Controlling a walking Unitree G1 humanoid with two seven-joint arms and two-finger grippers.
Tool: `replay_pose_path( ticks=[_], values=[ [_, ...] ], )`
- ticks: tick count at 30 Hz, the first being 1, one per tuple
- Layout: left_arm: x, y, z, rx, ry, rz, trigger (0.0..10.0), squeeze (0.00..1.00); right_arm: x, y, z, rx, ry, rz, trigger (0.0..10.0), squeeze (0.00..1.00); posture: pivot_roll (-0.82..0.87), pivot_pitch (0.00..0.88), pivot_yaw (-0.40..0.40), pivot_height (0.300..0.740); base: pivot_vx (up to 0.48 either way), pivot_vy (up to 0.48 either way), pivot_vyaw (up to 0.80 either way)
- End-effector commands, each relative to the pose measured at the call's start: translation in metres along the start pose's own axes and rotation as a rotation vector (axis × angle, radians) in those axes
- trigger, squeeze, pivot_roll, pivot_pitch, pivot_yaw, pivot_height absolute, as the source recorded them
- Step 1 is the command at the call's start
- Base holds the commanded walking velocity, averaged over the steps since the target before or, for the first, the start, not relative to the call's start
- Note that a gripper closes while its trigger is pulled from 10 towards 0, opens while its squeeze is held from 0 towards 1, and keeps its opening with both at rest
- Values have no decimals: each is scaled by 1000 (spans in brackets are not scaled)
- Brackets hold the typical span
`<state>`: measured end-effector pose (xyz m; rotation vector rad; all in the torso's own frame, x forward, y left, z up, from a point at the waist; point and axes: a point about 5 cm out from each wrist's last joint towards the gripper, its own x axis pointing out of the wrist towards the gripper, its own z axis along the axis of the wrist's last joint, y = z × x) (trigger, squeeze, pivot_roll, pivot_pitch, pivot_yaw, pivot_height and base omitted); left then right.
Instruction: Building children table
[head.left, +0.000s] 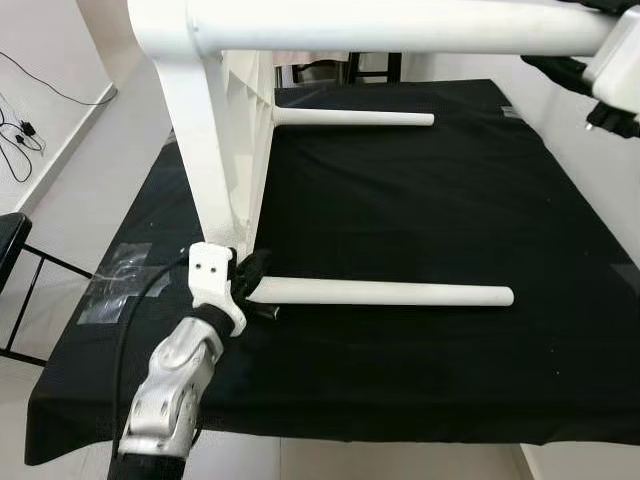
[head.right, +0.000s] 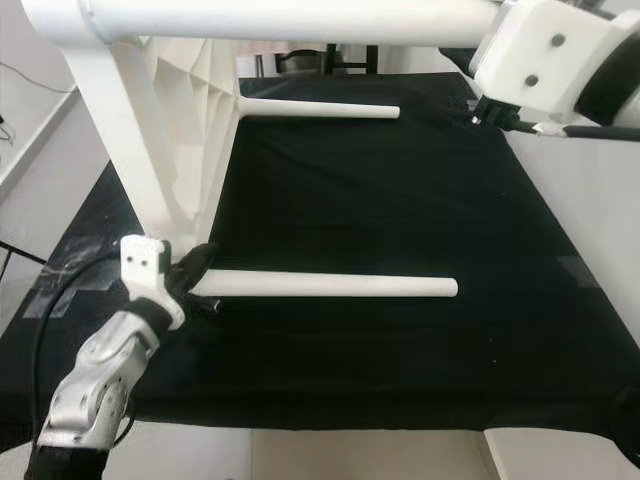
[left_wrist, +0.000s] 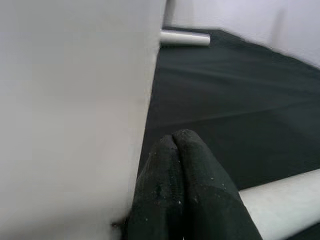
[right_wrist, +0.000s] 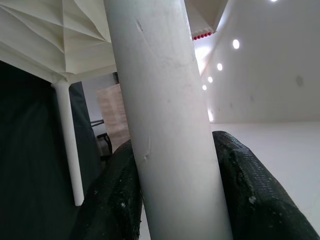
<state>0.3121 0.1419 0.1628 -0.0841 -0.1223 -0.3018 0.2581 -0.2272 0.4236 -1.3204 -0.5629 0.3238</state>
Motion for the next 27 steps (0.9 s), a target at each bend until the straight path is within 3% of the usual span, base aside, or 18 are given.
replay_pose_path(
  ticks=[1,5,8,11,14,16,17,19,27],
  values=[
    [4,18,-7,57,52,77,10000,0,1,-3,7,41,-61,-17,0,0,-104,175,8,740,0,0,0],
    [5,19,-8,63,57,84,10000,0,1,-3,8,40,-62,-16,0,0,-105,177,9,740,0,0,0],
    [12,32,-9,94,84,148,10000,0,-1,-4,6,43,-50,-11,0,0,-113,190,9,740,0,0,0],
    [15,61,5,151,36,287,10000,0,-5,-7,-2,57,2,-33,0,0,-116,198,12,740,0,0,0],
    [13,72,14,169,4,342,10000,0,-7,-9,-6,63,35,-48,0,0,-111,202,11,740,0,0,0],
    [4,98,34,215,-57,448,10000,0,-10,-8,-18,81,111,-76,0,0,-104,202,10,740,0,0,0],
    [4,98,34,215,-57,448,10000,0,-10,-8,-18,81,111,-76,0,0,-104,202,10,740,0,0,0],
    [-6,121,64,268,-145,527,10000,0,-13,-1,-38,100,226,-94,0,0,-88,201,8,740,0,0,0],
    [-9,126,104,334,-265,532,10000,0,-14,8,-63,198,372,-188,0,0,-69,196,-6,740,0,0,0]
  ],
)
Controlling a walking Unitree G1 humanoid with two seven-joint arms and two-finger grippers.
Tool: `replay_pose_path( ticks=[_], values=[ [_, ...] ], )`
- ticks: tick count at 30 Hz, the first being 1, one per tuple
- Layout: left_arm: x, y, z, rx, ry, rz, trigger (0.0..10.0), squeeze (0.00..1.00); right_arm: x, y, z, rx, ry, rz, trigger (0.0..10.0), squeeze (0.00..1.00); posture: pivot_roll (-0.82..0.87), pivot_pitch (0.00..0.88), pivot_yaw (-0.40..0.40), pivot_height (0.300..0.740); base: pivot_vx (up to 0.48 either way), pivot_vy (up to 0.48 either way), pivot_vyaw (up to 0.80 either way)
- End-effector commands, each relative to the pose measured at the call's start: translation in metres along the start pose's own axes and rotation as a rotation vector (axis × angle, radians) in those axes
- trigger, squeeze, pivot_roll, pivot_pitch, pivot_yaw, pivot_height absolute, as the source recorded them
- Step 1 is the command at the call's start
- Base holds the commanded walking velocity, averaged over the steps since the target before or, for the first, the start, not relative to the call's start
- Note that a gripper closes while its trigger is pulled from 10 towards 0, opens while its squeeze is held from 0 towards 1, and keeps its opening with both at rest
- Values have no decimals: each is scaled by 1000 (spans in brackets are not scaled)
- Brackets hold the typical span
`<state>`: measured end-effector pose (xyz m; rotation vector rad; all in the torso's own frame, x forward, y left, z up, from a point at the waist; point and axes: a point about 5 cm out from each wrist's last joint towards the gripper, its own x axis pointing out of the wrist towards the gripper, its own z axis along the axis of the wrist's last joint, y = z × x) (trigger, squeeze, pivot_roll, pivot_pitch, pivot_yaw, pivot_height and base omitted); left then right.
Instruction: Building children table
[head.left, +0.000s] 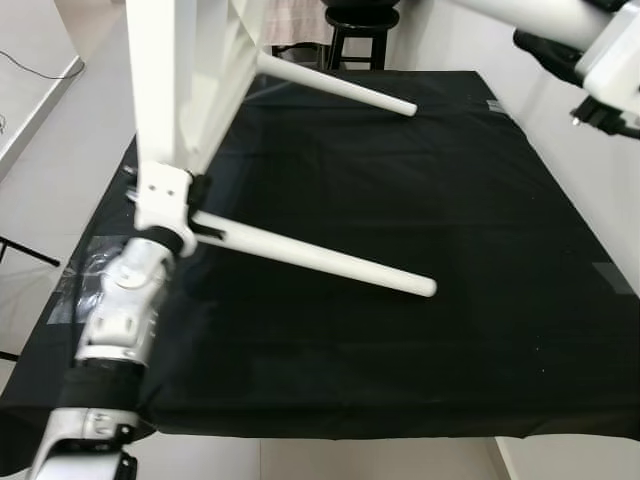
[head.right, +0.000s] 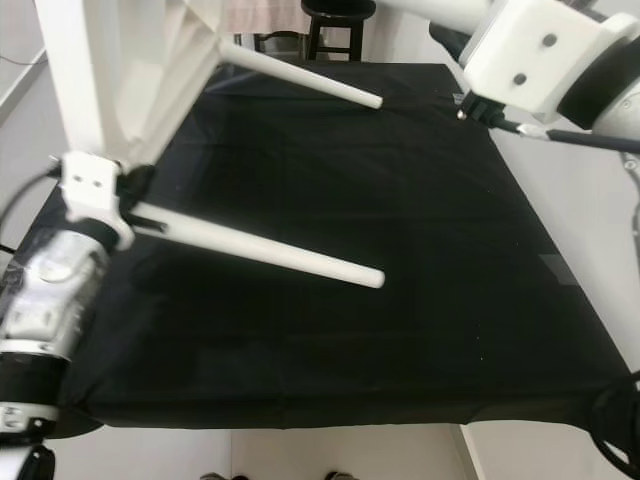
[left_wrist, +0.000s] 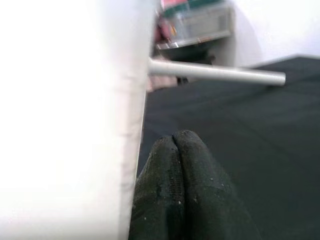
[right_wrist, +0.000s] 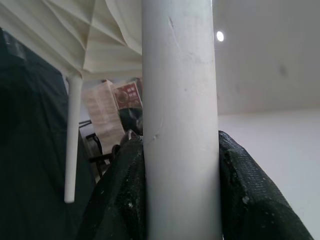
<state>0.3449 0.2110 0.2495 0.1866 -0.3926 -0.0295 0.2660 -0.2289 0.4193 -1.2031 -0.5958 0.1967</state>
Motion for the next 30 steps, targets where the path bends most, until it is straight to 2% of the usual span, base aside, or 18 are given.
replay_pose_path(
  ticks=[1,2,4,5,8,9,10,12,13,14,15,18,19,21,23,27,28,30],
  values=[
    [-11,64,12,68,-23,274,10000,0,-17,4,-66,151,382,-75,0,0,-61,194,-16,740,0,0,0],
    [-8,63,20,84,-50,266,10000,0,-19,10,-73,188,420,-85,0,0,-59,194,-18,740,0,0,0],
    [0,64,45,114,-127,236,10000,0,-21,36,-87,327,500,-91,0,0,-53,193,-25,740,0,0,0],
    [0,64,45,114,-127,236,10000,0,-21,36,-87,327,500,-91,0,0,-53,193,-25,740,0,0,0],
    [13,68,88,166,-238,174,10000,0,-25,83,-99,534,577,-77,0,0,-19,194,-33,740,0,0,0],
    [13,68,88,166,-238,174,10000,0,-25,83,-99,534,577,-77,0,0,-19,194,-33,740,0,0,0],
    [16,70,100,182,-264,156,10000,0,-25,95,-100,586,593,-74,0,0,-19,194,-33,740,0,0,0],
    [28,72,138,229,-337,85,10000,0,-26,130,-104,687,636,-54,0,0,6,195,-20,740,0,0,0],
    [28,72,138,229,-337,85,10000,0,-26,130,-104,687,636,-54,0,0,6,195,-20,740,0,0,0],
    [33,71,154,250,-367,49,10000,0,-25,144,-106,728,653,-43,0,0,9,195,-17,740,0,0,0],
    [33,71,154,250,-367,49,10000,0,-25,144,-106,728,653,-43,0,0,9,195,-17,740,0,0,0],
    [47,61,193,269,-431,-63,10000,0,-24,174,-111,811,710,-32,0,0,36,204,-7,740,0,0,0],
    [47,61,193,269,-431,-63,10000,0,-24,174,-111,811,710,-32,0,0,36,204,-7,740,0,0,0],
    [53,51,203,262,-440,-128,10000,0,-24,193,-111,839,746,-4,0,0,45,221,2,740,0,0,0],
    [55,48,205,257,-439,-147,10000,0,-25,200,-110,846,757,8,0,0,45,221,2,740,0,0,0],
    [56,16,191,170,-396,-287,10000,0,-31,224,-106,865,816,37,0,0,47,240,11,740,0,0,0],
    [56,16,191,170,-396,-287,10000,0,-31,224,-106,865,816,37,0,0,47,240,11,740,0,0,0],
    [53,4,178,129,-357,-350,10000,0,-35,234,-105,870,841,44,0,0,44,245,11,740,0,0,0]
  ],
)
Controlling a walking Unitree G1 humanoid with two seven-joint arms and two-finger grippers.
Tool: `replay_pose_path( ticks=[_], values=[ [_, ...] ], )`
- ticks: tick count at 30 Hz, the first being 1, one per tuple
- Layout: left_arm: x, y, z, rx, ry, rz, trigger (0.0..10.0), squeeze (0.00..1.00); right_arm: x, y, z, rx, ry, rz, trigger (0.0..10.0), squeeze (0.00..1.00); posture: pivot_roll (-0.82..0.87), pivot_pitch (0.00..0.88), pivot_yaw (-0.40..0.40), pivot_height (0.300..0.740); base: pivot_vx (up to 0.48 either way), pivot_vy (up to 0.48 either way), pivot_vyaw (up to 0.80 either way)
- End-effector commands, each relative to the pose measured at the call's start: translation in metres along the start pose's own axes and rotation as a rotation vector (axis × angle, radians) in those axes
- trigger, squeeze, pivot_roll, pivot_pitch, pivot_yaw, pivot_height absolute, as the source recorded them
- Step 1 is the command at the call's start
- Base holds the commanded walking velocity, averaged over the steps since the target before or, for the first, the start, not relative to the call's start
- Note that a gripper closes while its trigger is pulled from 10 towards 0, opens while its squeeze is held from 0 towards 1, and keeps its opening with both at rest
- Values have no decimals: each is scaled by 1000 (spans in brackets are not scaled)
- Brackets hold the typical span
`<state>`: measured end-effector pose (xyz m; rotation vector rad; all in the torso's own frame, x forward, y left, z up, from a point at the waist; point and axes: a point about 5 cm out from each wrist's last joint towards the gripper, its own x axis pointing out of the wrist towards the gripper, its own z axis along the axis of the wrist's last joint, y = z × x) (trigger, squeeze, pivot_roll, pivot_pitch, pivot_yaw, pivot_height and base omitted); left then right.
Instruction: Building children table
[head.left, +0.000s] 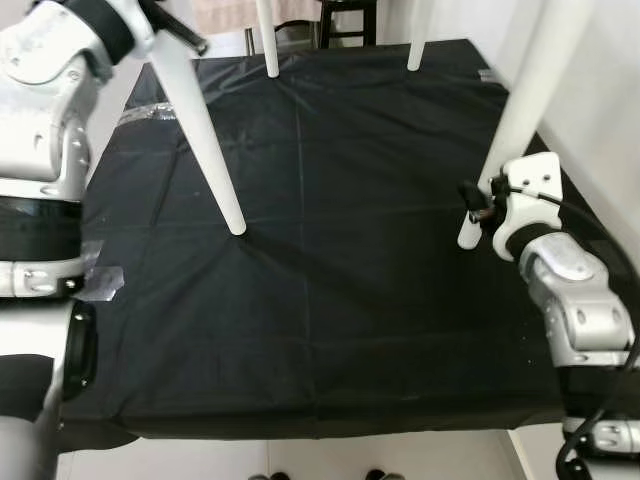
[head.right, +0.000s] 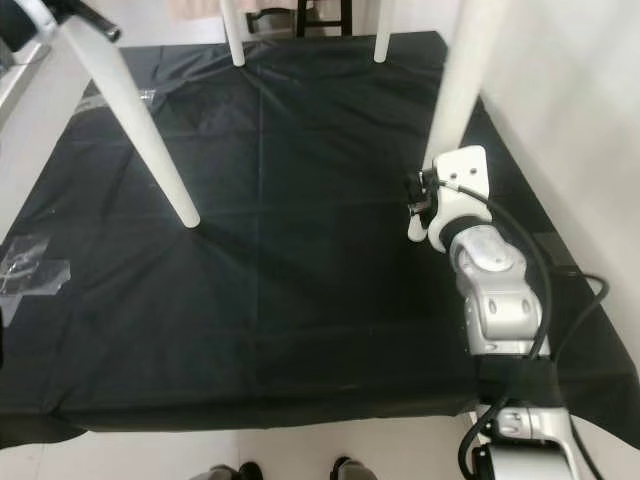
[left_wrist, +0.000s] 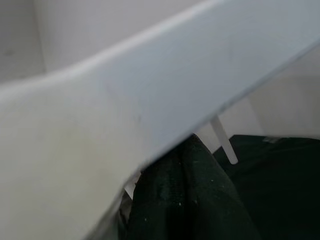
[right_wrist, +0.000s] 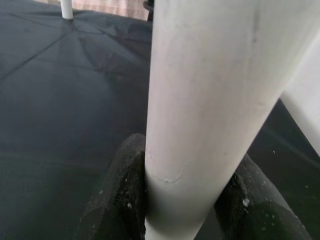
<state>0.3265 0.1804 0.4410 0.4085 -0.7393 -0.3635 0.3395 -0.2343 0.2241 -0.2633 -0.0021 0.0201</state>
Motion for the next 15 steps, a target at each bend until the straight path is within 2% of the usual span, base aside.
replay_pose_path(
  ticks=[1,3,4,5,6,7,10,14,15],
  values=[
    [-5,-5,-6,-40,14,-14,10000,0,-9,4,-56,-100,269,-18,0,0,44,245,11,740,0,0,0],
    [-13,-31,-21,-115,50,-105,10000,0,-12,8,-67,-93,304,-41,0,0,34,250,10,740,0,0,0],
    [-13,-31,-21,-115,50,-105,10000,0,-12,8,-67,-93,304,-41,0,0,34,250,10,740,0,0,0],
    [-17,-42,-27,-159,67,-145,10000,0,-14,8,-72,-88,324,-60,9882,0,33,250,10,740,0,0,0],
    [-17,-42,-27,-159,67,-145,10000,0,-14,8,-72,-88,324,-60,9882,0,33,250,10,740,0,0,0],
    [-27,-61,-38,-254,99,-218,10000,1000,-14,13,-68,-5,270,-66,10000,1000,24,248,6,740,0,0,0],
    [-31,-67,-40,-279,107,-238,10000,1000,-14,14,-65,20,239,-66,10000,1000,24,248,6,740,0,0,0],
    [-56,-84,-54,-349,161,-261,10000,1000,-20,19,-51,88,89,-61,10000,1000,12,245,-2,740,0,0,0],
    [-56,-84,-54,-349,161,-261,10000,1000,-20,19,-51,88,89,-61,10000,1000,12,245,-2,740,0,0,0]
  ],
)
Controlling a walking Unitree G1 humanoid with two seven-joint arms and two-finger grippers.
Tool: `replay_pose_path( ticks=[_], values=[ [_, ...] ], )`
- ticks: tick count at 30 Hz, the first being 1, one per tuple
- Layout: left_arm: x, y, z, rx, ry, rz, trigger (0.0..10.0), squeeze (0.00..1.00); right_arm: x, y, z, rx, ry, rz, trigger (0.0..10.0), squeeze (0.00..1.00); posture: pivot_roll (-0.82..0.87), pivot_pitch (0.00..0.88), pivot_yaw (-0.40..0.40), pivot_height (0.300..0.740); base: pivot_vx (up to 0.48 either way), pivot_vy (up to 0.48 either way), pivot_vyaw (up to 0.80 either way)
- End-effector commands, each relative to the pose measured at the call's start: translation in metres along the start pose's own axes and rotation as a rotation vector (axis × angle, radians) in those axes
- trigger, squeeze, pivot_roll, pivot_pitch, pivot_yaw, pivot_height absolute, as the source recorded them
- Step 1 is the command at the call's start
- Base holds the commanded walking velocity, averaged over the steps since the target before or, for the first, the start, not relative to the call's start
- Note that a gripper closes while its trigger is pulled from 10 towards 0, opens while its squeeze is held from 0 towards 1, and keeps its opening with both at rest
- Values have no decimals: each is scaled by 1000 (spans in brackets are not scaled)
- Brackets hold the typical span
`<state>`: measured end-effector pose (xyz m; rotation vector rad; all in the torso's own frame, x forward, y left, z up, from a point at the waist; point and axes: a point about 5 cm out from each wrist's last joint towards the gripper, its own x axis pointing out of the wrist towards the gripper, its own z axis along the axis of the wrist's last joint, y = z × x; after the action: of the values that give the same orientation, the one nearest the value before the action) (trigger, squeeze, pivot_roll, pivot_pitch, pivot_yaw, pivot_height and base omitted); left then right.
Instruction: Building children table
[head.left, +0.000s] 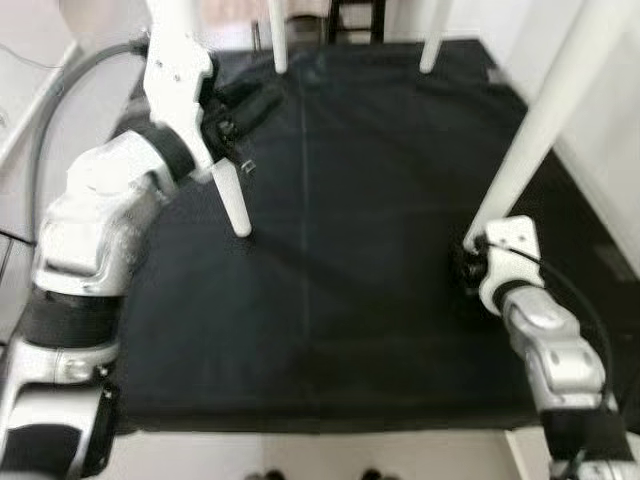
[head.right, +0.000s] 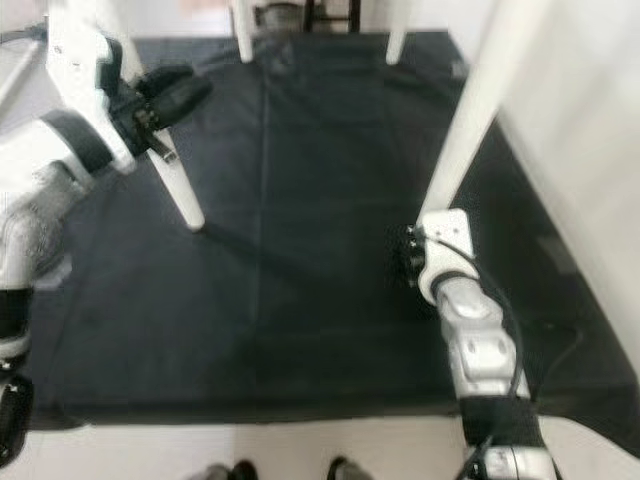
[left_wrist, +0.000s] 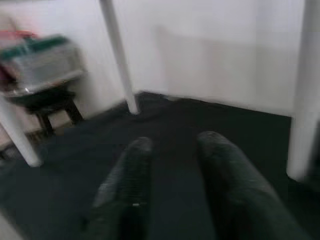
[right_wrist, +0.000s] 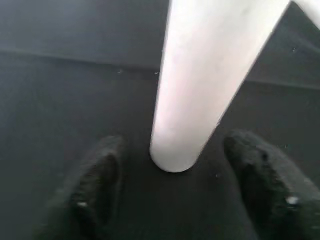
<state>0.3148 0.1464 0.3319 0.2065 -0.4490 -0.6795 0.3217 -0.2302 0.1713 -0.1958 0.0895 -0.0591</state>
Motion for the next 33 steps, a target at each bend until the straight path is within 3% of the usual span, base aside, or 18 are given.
replay_pose_path(
  ticks=[1,3,4,6,8,13,16,17,20,21,22,24,26,29,30,33],
  values=[
    [-7,-5,-6,-16,17,4,10000,1000,-7,3,-2,35,-26,22,10000,1000,10,244,-6,740,0,0,0],
    [-14,-8,-15,-29,44,16,10000,1000,-11,6,-3,53,-42,39,10000,1000,10,242,-8,740,0,0,0],
    [-30,-19,-41,-83,113,66,10000,1000,-23,13,-7,82,-73,70,10000,1000,7,239,-10,740,0,0,0],
    [-38,-26,-53,-104,148,84,10000,1000,-28,15,-9,90,-77,74,10000,1000,4,235,-12,740,0,0,0],
    [-53,-44,-80,-124,233,125,10000,1000,-36,19,-13,116,-87,76,10000,1000,-2,228,-15,740,0,0,0],
    [-69,-65,-106,-149,318,230,10000,1000,-43,23,-10,176,-144,100,10000,1000,-2,213,-22,740,0,0,0],
    [-74,-70,-115,-129,353,278,10000,1000,-46,25,-6,194,-180,120,10000,1000,-4,206,-26,740,0,0,0],
    [-76,-70,-119,-127,365,296,10000,0,-47,29,-3,207,-200,150,10000,1000,-5,198,-28,740,0,0,0],
    [-78,-71,-121,-127,373,309,10000,0,-49,31,-1,216,-214,172,10000,1000,-5,198,-28,740,0,0,0],
    [-80,-72,-124,-127,383,332,10000,0,-51,36,3,229,-233,209,10000,0,-7,193,-26,740,0,0,0],
    [-80,-72,-124,-127,383,332,10000,0,-51,36,3,229,-233,209,10000,0,-7,193,-26,740,0,0,0],
    [-90,-76,-133,-137,395,413,10000,0,-45,53,12,244,-297,275,10000,0,0,176,-26,740,0,0,0],
    [-92,-77,-135,-138,397,427,10000,0,-43,56,13,240,-301,278,10000,0,1,174,-25,740,0,0,0],
    [-100,-82,-143,-113,432,451,10000,0,-37,63,3,212,-284,284,10000,0,17,149,-27,740,0,0,0],
    [-108,-83,-149,-117,452,492,10000,0,-36,71,-11,140,-254,314,10000,0,32,134,-27,740,0,0,0],
    [-111,-82,-150,-115,459,511,10000,0,-37,74,-17,109,-242,333,10000,0,33,133,-28,740,0,0,0]
  ],
)
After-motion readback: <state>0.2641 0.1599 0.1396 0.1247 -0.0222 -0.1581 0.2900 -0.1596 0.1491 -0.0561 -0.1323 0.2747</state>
